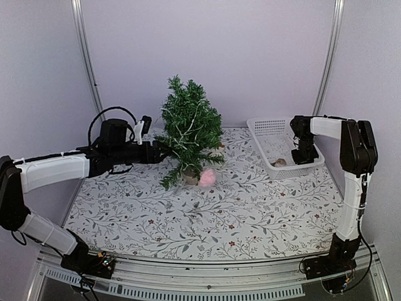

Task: Decorate the small christmas tree

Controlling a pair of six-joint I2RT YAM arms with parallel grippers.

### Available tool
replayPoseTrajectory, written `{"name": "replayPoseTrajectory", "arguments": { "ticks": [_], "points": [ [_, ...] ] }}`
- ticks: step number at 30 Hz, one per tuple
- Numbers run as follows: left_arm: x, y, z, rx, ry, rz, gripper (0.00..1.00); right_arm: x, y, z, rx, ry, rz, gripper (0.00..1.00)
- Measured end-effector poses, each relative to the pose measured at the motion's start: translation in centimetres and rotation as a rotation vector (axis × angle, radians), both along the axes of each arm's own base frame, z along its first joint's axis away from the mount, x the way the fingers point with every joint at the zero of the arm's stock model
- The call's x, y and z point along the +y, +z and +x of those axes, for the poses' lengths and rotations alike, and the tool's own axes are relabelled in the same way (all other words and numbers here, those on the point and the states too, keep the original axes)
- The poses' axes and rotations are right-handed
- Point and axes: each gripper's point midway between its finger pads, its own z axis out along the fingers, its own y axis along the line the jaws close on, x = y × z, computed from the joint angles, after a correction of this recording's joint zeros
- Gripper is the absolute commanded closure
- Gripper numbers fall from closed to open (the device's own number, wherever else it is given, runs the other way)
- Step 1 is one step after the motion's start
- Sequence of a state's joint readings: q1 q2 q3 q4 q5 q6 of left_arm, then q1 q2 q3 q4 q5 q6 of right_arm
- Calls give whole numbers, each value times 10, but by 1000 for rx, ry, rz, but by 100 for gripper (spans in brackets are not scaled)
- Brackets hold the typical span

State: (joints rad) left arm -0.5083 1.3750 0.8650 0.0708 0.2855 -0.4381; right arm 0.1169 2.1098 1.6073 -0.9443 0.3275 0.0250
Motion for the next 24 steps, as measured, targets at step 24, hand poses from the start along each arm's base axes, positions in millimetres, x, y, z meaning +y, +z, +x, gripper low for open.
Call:
{"name": "replayPoseTrajectory", "arguments": {
  "ticks": [24],
  "points": [
    [14,26,-13,-72,25,-30,22,75,143,20,-395,144,356,61]
  ]
}}
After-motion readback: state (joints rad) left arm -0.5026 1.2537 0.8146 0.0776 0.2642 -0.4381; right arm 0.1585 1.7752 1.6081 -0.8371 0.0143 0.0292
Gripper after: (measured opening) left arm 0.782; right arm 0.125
